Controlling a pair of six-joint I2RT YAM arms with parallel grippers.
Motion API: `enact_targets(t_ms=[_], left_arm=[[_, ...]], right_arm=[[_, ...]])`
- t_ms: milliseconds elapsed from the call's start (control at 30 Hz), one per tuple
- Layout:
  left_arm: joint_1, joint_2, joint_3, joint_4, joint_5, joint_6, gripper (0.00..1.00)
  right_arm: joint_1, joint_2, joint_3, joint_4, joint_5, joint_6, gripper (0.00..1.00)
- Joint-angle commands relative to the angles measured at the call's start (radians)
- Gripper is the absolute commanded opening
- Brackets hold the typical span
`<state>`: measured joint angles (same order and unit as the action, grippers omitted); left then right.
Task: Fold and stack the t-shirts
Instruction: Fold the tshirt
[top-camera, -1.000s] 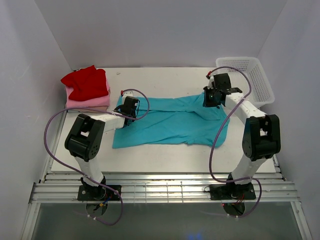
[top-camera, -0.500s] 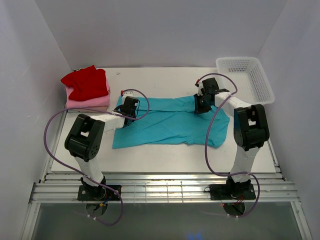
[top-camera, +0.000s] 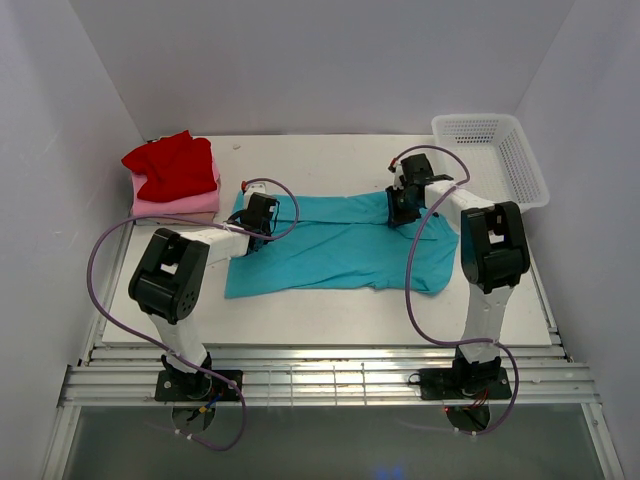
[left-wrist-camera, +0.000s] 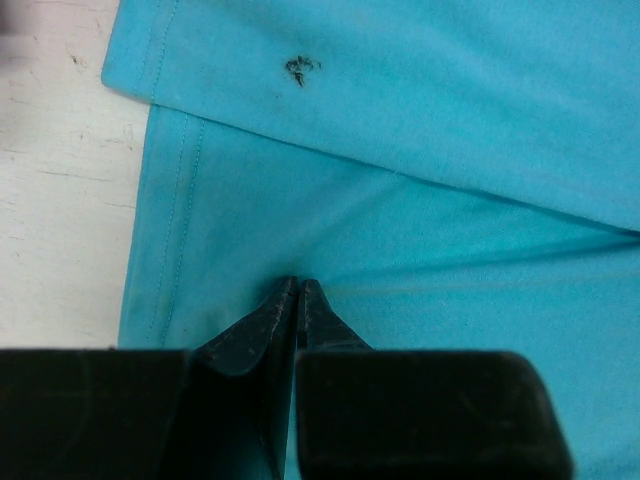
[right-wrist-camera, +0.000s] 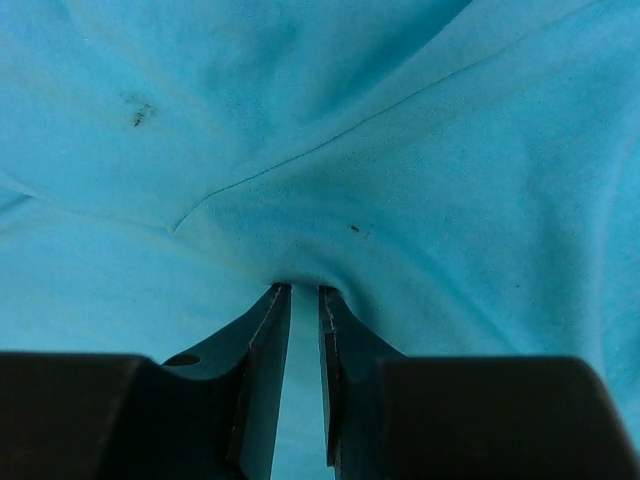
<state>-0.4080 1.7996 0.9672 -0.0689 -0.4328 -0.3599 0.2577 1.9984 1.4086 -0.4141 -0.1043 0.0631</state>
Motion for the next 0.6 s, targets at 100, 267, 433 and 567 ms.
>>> enact_targets(t_ms=[100,267,433,567], left_arm=[[0.008,-0.039,-0.025,-0.072,-0.024,0.013,0.16],[0.008,-0.039,-0.03,-0.071,-0.024,0.01,0.16],[0.008,-0.039,-0.028,-0.069,-0.023,0.012,0.16],[0.008,-0.049,-0.036,-0.068,-0.026,0.01,0.16]], right_arm=[[0.005,0.013,0.047,-0.005,0.025,-0.006,0.24],[0.015,0.0,0.03,-0.005,0.046,-0.012,0.24],[0.023,0.006,0.039,-0.006,0.074,-0.019,0.24],[0.028,0.025,0.056,-0.008,0.069,-0.023,0.24]])
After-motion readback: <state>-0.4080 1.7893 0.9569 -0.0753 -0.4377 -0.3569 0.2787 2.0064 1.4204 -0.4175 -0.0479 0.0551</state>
